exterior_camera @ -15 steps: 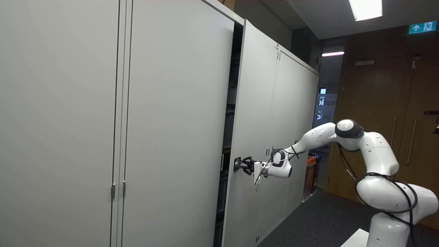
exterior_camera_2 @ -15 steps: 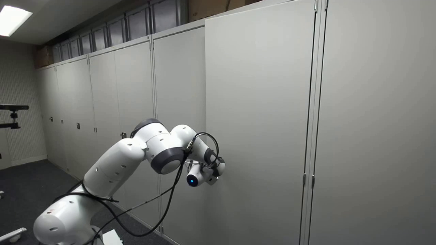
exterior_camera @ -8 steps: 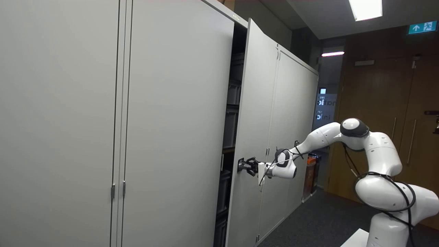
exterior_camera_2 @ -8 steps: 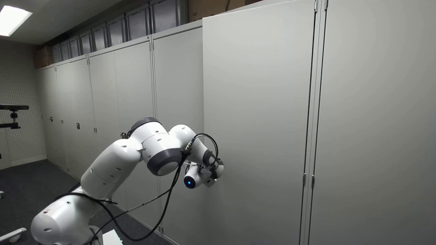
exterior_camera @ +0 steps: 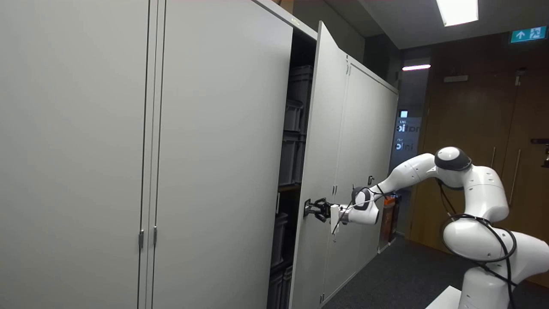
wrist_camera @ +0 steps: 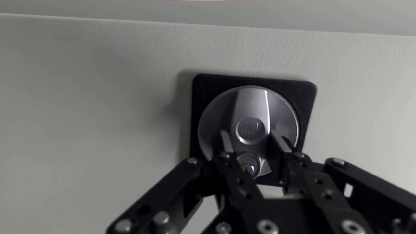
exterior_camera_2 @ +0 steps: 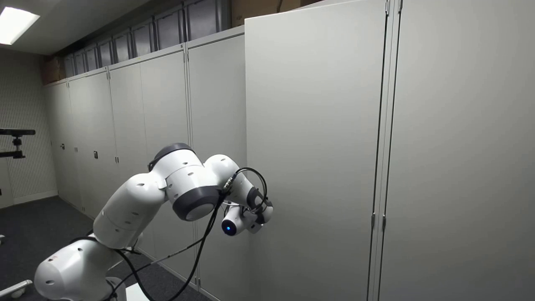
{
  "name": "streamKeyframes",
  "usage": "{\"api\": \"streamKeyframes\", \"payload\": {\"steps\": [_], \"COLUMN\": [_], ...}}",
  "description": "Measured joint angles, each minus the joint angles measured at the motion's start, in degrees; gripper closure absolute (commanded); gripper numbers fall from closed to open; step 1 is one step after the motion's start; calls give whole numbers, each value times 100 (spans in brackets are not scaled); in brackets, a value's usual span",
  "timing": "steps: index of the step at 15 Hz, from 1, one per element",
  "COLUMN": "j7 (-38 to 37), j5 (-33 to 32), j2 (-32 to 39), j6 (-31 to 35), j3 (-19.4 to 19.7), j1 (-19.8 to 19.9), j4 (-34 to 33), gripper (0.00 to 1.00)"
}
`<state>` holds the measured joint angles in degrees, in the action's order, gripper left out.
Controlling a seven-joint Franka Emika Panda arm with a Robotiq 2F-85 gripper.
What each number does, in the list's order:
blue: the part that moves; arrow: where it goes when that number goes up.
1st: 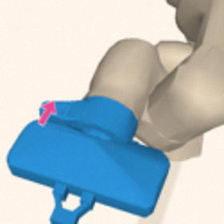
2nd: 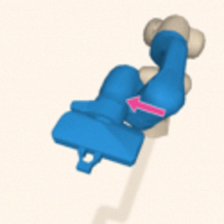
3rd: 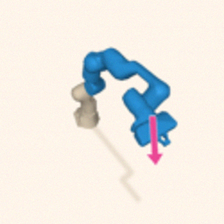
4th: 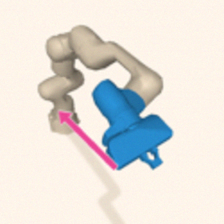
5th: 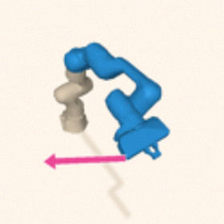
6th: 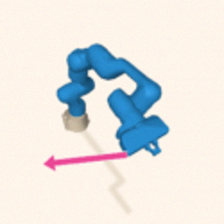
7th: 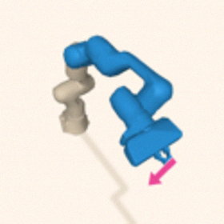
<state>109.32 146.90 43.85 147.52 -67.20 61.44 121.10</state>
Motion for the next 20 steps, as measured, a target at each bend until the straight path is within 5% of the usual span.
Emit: {"api": "streamKeyframes", "payload": {"steps": [20], "j7": [95], "j5": [-511], "j2": [0], "j6": [249], "j3": [-1073], "j1": [1809], "j4": [1178], "gripper": [92]}}
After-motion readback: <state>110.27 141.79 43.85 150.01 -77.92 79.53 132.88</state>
